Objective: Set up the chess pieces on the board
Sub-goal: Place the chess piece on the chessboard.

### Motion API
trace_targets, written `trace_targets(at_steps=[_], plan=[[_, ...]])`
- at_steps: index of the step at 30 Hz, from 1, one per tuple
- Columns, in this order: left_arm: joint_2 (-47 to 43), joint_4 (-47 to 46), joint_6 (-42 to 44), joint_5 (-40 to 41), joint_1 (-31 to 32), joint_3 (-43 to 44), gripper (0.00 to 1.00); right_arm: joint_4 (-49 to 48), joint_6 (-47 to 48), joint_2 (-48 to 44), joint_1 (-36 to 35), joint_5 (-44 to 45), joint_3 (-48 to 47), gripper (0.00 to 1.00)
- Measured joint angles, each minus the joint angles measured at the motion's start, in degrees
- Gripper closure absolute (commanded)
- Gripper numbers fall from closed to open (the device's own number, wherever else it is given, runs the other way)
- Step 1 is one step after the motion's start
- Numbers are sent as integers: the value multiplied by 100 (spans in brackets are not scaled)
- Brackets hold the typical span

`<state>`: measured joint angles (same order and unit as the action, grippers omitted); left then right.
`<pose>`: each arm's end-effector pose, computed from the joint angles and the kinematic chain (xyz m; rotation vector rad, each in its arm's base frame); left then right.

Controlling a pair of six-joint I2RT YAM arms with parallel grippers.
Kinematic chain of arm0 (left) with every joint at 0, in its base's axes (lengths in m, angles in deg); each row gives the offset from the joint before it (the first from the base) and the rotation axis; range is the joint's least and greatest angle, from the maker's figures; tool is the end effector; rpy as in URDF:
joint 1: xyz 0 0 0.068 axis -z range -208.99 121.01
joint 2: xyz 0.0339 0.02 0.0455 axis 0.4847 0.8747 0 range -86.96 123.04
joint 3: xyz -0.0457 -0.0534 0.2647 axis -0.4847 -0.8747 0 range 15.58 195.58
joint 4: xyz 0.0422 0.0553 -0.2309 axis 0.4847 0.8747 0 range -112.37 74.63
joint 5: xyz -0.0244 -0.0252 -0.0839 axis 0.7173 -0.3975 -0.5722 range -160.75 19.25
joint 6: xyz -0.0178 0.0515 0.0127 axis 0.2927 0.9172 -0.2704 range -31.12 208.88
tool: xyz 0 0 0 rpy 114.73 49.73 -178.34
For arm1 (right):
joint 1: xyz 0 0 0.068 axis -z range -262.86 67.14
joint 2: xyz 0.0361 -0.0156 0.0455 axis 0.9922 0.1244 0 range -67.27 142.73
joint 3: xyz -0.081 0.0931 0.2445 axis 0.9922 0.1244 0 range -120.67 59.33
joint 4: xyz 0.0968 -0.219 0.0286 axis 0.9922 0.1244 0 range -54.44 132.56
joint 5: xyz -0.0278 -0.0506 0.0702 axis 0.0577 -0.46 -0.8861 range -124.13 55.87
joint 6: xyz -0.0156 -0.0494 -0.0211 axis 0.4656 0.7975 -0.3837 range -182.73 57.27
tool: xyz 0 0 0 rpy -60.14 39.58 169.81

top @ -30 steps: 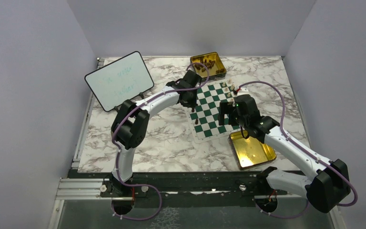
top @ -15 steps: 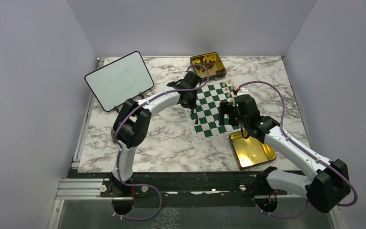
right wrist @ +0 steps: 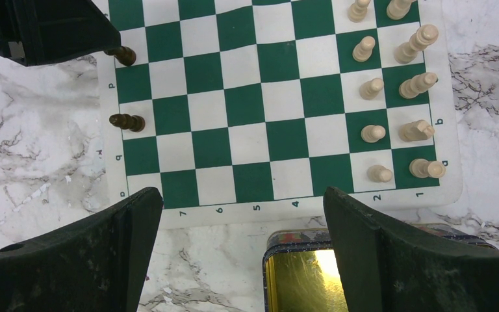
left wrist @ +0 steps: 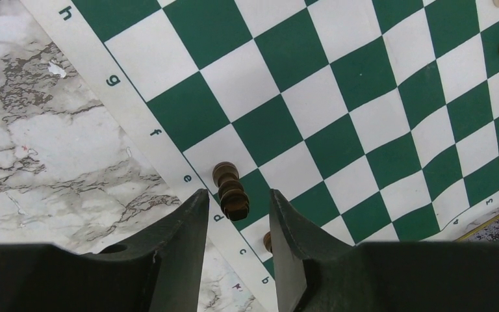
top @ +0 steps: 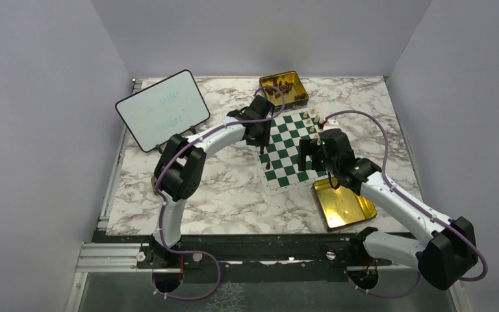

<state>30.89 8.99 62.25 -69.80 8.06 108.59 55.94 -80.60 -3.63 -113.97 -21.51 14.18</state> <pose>0.3469 -0.2611 0.2150 0.2298 2.5931 -0.3991 0.1925 0.1064 0.2671 -0.1404 2.2344 0.2181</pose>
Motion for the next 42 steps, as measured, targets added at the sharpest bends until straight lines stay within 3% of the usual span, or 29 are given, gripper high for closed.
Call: trace_targets(at_steps=[8, 16, 42], plan=[[20, -2, 13, 2, -24, 33, 62, 0, -2, 0, 0, 0, 0, 0], [31, 4, 17, 46, -24, 33, 77, 0, -2, 0, 0, 0, 0, 0], [37, 138, 98, 151, -28, 225, 78, -9, 33, 0, 2, 4, 33, 0]])
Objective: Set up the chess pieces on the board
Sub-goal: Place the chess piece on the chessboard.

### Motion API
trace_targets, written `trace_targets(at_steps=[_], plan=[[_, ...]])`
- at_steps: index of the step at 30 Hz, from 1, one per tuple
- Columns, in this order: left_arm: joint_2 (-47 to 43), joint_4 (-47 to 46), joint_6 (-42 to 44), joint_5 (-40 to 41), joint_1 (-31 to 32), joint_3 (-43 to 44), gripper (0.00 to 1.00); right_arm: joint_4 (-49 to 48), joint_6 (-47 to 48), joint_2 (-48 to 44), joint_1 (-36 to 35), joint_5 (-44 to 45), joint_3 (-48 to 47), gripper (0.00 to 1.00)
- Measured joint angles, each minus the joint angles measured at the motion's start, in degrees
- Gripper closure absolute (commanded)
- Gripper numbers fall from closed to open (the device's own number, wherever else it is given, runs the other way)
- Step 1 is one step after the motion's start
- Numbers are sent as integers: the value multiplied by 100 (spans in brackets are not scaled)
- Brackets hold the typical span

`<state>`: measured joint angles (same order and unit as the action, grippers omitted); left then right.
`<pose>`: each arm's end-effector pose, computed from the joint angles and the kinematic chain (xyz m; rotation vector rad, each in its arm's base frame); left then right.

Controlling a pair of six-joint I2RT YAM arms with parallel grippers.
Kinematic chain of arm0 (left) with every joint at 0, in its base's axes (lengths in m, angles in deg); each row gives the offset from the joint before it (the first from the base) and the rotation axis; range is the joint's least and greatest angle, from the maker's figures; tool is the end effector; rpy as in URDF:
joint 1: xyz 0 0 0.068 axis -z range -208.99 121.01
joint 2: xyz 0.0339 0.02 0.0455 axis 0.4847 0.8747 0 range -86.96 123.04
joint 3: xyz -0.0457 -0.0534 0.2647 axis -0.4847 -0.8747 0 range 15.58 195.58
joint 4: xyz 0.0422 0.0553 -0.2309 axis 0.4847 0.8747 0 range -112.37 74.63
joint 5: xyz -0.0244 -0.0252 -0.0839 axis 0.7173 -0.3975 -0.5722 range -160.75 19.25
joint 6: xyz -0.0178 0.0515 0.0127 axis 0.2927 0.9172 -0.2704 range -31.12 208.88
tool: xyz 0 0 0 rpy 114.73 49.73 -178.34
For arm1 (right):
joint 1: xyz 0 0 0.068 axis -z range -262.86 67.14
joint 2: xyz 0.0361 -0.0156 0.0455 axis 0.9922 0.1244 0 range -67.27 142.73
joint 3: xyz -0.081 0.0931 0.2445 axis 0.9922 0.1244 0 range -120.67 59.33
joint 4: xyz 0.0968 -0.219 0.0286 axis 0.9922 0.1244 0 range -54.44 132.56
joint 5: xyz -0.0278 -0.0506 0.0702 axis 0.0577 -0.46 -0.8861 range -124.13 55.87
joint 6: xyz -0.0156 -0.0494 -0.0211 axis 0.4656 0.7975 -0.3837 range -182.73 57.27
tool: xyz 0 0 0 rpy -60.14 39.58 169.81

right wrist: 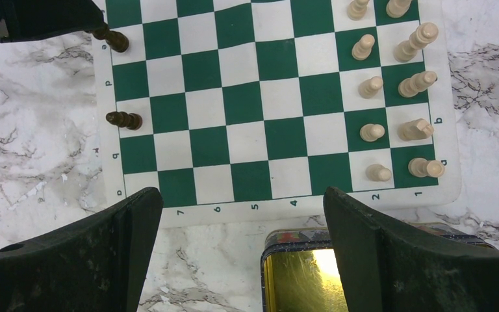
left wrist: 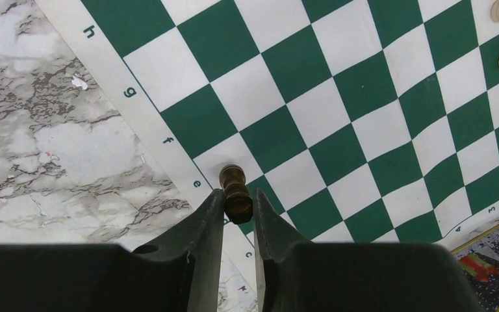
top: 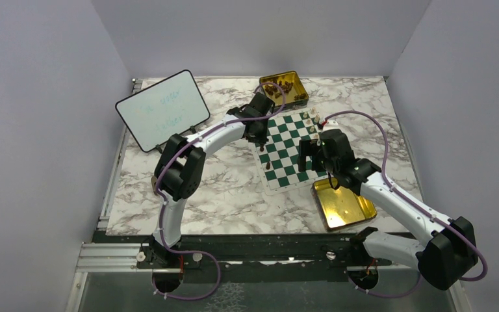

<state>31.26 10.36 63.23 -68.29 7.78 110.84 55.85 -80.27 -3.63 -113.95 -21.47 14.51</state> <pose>0.3516 -0.2607 0.2223 0.2332 2.5731 -0.3660 0.1923 0.1061 0.2654 -0.1469 2.2375 0.2121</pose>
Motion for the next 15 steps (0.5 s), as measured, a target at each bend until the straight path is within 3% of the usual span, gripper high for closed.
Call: trace_targets(at_steps=[11, 15], plan=[[170, 0, 20, 0, -2, 74, 78, 0, 2, -2, -2, 0, 0, 0], [179, -2, 22, 2, -2, 85, 73, 2, 4, -2, -2, 0, 0, 0]])
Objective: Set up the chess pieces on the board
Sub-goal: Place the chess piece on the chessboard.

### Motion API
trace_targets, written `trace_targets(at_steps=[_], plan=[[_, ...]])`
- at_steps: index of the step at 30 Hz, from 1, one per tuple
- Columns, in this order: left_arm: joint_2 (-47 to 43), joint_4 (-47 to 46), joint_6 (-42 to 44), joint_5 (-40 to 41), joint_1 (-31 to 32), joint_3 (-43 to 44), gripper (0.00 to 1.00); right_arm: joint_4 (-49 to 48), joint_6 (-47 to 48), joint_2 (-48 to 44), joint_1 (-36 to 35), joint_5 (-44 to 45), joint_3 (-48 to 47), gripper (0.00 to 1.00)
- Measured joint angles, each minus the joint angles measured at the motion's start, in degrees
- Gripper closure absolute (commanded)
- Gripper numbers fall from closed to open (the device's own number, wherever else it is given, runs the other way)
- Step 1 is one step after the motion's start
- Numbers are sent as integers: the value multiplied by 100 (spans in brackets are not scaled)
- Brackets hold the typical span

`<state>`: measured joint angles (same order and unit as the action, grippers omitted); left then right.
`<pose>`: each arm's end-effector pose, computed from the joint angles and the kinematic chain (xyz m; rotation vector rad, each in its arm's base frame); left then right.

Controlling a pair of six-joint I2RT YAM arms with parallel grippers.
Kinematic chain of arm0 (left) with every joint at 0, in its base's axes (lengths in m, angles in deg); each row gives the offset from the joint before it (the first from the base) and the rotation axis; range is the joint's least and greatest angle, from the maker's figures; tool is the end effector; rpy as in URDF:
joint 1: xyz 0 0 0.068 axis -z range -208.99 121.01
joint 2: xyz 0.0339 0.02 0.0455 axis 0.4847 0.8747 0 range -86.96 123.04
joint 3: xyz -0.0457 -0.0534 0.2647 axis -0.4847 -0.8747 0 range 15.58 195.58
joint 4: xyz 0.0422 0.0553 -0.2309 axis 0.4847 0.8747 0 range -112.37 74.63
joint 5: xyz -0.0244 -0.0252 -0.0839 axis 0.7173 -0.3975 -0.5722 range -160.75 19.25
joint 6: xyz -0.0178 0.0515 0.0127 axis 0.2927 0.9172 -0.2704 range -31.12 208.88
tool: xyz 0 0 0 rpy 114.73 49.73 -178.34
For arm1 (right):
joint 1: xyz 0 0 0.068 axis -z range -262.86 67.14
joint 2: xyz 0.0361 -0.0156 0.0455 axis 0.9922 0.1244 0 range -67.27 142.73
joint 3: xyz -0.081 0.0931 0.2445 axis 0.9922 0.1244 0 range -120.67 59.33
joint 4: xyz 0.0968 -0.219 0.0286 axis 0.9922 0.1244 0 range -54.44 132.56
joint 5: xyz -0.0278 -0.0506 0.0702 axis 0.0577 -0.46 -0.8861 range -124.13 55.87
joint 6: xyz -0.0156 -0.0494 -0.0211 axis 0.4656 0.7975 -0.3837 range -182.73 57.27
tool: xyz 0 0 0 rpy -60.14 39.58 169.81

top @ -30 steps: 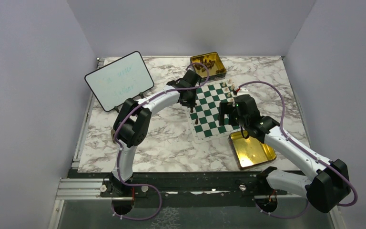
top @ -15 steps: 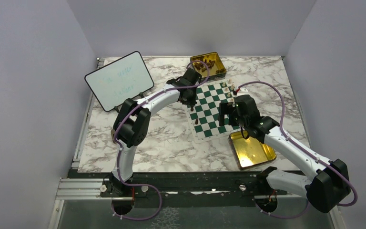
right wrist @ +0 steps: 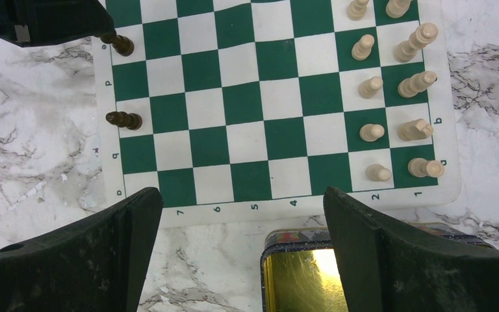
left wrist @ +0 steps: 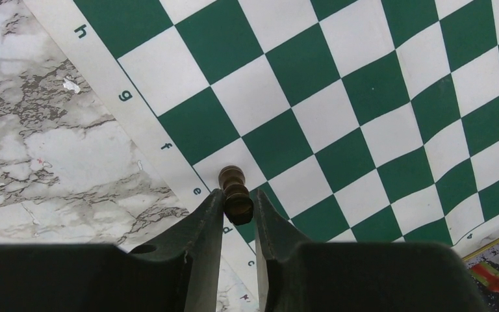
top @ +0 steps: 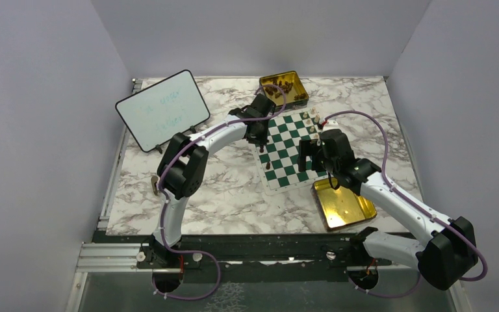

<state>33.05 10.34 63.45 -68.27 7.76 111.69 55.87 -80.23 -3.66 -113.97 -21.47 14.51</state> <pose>0.3558 -0.2637 0.2135 0.2394 2.5872 -0.3544 0.1921 0.1061 0.2655 -0.1481 2.2372 0.2120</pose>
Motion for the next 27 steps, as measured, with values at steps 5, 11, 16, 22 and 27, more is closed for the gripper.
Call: trace_targets(at_steps=[5, 11, 16, 22, 27], plan=[[15, 13, 0, 20, 0, 0, 61, -2, 7, 0, 0, 7, 0, 0], [15, 20, 0, 42, 0, 0, 52, -2, 13, 0, 0, 4, 0, 0], [-2, 22, -4, 42, 0, 0, 46, 0, -2, -4, 0, -35, 0, 0], [-369, 70, -4, 39, -20, 0, 40, 59, -94, -20, 2, -118, -122, 0], [-1036, 87, 22, 59, -31, -2, 26, 76, -251, -31, 2, -190, -411, 0]])
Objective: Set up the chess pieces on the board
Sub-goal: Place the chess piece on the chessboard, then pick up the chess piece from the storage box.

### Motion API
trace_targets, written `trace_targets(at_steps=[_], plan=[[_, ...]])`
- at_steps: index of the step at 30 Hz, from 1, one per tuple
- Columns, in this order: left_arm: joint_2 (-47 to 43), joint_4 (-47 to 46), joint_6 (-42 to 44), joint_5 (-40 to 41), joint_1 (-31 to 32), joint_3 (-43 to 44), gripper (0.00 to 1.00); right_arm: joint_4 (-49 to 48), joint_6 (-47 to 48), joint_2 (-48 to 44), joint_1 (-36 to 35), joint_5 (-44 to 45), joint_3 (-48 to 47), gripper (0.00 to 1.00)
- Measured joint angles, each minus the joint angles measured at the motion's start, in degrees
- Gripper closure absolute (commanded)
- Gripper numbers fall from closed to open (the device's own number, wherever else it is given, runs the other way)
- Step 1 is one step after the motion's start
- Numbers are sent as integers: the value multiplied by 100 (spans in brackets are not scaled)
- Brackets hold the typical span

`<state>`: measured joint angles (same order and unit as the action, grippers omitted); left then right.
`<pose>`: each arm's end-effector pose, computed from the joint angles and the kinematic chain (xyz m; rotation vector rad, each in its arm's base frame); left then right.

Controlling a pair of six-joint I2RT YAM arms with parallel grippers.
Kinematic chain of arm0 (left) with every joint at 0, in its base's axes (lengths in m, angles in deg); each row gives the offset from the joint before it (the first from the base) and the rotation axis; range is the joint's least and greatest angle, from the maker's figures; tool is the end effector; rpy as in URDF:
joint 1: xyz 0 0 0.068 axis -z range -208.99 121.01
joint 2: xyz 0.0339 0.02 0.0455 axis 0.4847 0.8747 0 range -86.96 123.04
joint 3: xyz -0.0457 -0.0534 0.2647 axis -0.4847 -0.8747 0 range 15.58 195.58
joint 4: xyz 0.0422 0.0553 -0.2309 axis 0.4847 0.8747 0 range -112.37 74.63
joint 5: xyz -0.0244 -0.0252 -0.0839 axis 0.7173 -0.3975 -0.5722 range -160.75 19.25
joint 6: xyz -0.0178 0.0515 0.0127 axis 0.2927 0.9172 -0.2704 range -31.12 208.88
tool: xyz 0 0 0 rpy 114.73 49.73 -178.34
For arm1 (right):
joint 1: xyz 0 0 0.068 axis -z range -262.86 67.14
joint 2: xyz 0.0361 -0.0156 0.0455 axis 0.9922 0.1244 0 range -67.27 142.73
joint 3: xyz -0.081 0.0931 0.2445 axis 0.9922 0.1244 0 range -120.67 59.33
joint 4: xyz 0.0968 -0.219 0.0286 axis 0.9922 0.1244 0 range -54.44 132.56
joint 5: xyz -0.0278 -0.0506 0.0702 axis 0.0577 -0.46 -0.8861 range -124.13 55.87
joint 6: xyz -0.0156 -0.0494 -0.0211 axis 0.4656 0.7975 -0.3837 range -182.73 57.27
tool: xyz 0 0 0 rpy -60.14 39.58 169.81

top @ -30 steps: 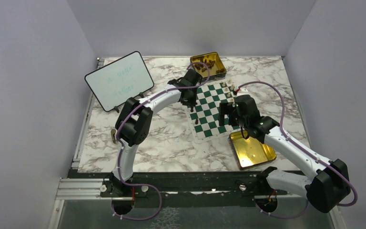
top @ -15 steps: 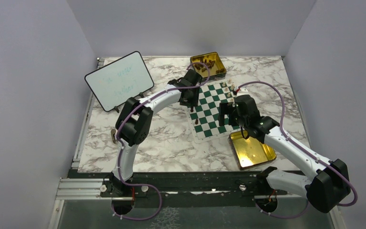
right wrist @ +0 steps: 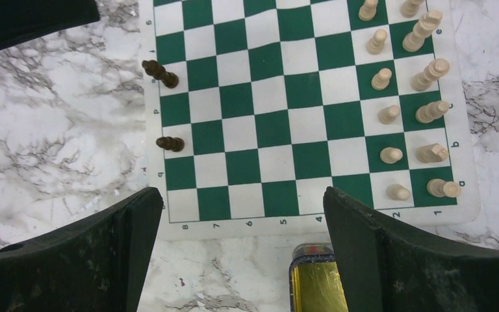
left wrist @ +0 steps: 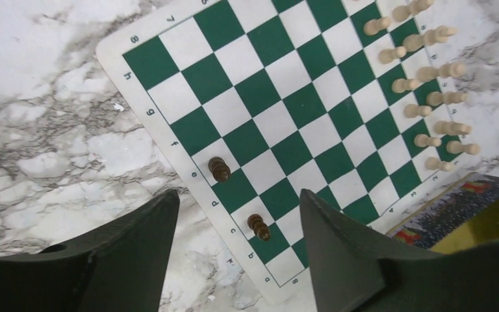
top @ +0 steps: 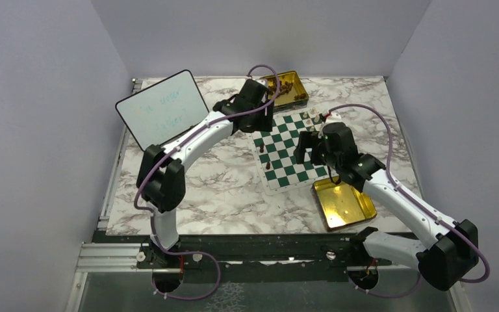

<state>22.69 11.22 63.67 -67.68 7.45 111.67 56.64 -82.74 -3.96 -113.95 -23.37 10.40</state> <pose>0.3364 -0.2459 0.2866 0.2129 2.4288 -0.4343 0.1947 0.1091 0.2882 -0.1058 2.1906 0.3006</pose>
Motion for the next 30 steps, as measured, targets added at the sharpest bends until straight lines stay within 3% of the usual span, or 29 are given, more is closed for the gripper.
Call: trace_targets(at_steps=[4, 10, 16, 26, 30], plan=[[-723, -35, 118, 140, 0, -225, 19, 0, -127, 7, -2, -52, -173, 0], [-1987, -107, 426, 612, 0, -1198, 1, -17, -90, 496, 0, -85, -826, 0], [-2911, -164, 634, 901, -55, -2511, 1, -164, 149, 1475, 0, -105, -1628, 5], [-3711, -684, 599, -767, -1499, -3884, 1, -599, 1058, 3456, 96, 61, -3117, 47], [-3952, -973, 688, -1200, -1569, -4273, 1, -658, 1362, 4328, 269, 103, -4059, 55]])
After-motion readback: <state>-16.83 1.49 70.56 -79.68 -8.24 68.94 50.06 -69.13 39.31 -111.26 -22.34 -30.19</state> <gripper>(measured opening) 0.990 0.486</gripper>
